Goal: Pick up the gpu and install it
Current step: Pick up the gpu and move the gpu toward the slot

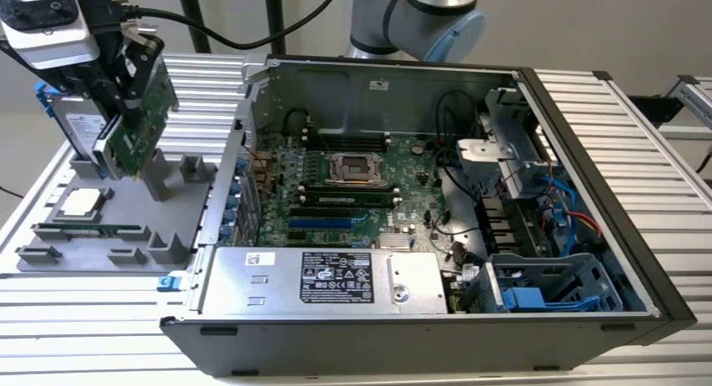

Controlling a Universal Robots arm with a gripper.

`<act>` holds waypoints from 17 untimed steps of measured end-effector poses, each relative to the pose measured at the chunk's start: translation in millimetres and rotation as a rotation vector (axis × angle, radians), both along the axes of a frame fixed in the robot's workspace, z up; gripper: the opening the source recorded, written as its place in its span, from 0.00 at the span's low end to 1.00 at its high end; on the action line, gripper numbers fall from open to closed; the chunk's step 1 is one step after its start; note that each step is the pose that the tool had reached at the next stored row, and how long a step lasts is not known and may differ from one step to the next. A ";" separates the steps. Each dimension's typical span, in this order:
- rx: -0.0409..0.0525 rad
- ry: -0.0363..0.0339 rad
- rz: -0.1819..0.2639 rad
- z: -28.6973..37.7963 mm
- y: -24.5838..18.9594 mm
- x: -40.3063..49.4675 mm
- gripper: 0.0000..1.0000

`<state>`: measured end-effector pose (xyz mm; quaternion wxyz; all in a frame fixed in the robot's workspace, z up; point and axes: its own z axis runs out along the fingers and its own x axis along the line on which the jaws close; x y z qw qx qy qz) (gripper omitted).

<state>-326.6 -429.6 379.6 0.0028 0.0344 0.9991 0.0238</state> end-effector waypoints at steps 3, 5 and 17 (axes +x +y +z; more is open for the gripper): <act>0.0001 -0.0001 0.000 1.0 0.0 0.0 0.00; 0.0000 0.0000 0.000 2.7 0.0 0.0 0.00; 0.0001 -0.0002 0.000 17.0 0.0 0.0 0.00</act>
